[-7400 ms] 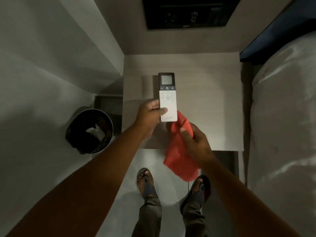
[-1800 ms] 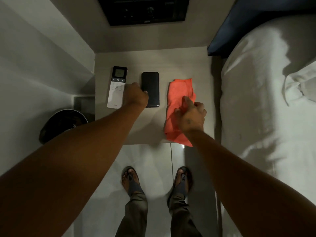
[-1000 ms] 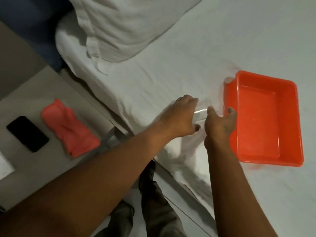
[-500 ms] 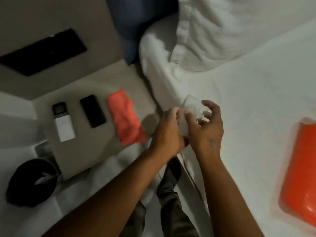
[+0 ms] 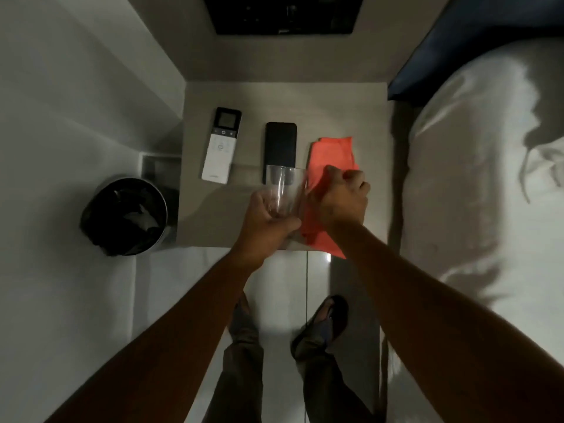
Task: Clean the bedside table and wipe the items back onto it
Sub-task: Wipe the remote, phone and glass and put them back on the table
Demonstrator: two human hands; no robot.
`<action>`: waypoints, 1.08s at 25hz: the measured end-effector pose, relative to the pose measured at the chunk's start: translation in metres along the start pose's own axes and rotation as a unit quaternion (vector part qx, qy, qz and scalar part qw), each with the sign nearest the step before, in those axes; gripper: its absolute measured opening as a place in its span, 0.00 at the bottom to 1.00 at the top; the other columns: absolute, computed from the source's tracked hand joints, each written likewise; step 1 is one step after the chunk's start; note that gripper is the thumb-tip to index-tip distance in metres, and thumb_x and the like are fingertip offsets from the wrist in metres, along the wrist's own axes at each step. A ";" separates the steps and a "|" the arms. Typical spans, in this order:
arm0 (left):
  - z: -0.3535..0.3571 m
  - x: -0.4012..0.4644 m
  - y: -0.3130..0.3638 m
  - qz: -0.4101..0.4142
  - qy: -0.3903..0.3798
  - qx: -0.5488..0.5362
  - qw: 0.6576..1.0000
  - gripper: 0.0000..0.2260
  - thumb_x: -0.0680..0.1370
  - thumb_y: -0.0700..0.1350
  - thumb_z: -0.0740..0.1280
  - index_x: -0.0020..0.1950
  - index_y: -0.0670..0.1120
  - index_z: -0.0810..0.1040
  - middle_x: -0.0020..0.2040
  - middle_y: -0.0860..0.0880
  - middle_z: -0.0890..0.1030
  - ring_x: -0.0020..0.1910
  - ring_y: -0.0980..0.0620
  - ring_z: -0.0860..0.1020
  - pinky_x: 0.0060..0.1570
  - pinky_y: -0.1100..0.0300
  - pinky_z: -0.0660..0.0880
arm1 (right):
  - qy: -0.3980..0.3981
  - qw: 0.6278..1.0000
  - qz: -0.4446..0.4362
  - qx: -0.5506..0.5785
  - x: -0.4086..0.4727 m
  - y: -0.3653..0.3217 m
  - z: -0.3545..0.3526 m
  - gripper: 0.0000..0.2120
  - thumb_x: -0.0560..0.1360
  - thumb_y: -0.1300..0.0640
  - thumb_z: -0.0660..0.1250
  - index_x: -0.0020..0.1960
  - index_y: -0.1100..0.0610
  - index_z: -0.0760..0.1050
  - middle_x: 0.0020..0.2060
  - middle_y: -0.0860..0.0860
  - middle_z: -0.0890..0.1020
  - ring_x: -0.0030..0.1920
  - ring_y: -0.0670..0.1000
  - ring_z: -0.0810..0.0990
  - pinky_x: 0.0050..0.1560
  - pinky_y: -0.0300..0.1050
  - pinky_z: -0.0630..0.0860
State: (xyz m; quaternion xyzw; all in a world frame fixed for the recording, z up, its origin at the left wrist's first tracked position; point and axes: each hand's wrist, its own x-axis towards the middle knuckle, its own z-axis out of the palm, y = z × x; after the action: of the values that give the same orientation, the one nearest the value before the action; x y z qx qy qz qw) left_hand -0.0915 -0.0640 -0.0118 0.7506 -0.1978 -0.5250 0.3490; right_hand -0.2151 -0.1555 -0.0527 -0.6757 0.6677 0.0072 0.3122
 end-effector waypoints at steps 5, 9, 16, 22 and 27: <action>0.002 0.011 -0.004 -0.026 -0.016 -0.026 0.999 0.23 0.70 0.35 0.75 0.60 0.45 0.69 0.50 0.48 0.78 0.46 0.53 0.81 0.35 0.67 0.78 | -0.041 0.971 0.054 0.229 0.017 0.022 -0.016 0.20 0.79 0.56 0.66 0.71 0.53 0.71 0.65 0.59 0.72 0.60 0.63 0.77 0.67 0.58 0.75; 0.032 0.012 0.012 0.006 -0.051 -0.018 0.999 0.19 0.78 0.38 0.68 0.66 0.43 0.66 0.58 0.44 0.78 0.55 0.48 0.80 0.49 0.58 0.81 | -0.147 0.925 -0.034 0.350 -0.036 0.013 -0.041 0.26 0.79 0.48 0.66 0.76 0.43 0.64 0.65 0.49 0.71 0.60 0.47 0.76 0.58 0.45 0.80; 0.041 0.002 0.044 0.025 -0.110 -0.109 0.988 0.22 0.69 0.41 0.73 0.61 0.42 0.73 0.49 0.44 0.80 0.42 0.53 0.81 0.38 0.61 0.79 | -0.146 0.751 0.148 0.627 -0.023 0.000 -0.050 0.28 0.84 0.42 0.54 0.71 0.62 0.74 0.65 0.68 0.78 0.67 0.67 0.77 0.71 0.61 0.72; 0.057 0.003 0.067 0.058 0.040 -0.110 0.991 0.29 0.60 0.63 0.79 0.54 0.49 0.78 0.45 0.53 0.84 0.42 0.58 0.85 0.40 0.64 0.82 | -0.112 0.703 0.167 0.683 -0.055 -0.007 -0.040 0.27 0.81 0.38 0.59 0.68 0.57 0.77 0.59 0.60 0.84 0.61 0.60 0.83 0.64 0.55 0.79; 0.047 0.018 0.049 0.046 -0.074 -0.195 0.977 0.17 0.73 0.60 0.69 0.50 0.48 0.82 0.44 0.46 0.84 0.44 0.47 0.84 0.50 0.48 0.80 | -0.058 0.795 0.053 0.601 -0.046 -0.018 -0.059 0.19 0.84 0.48 0.57 0.70 0.53 0.75 0.61 0.58 0.83 0.59 0.56 0.84 0.62 0.54 0.80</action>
State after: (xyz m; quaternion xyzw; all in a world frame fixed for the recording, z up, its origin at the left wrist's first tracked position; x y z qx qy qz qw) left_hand -0.1255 -0.1243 0.0029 0.6177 -0.1512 -0.5910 0.4963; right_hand -0.2278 -0.1413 0.0214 -0.3142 0.5530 -0.3403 0.6925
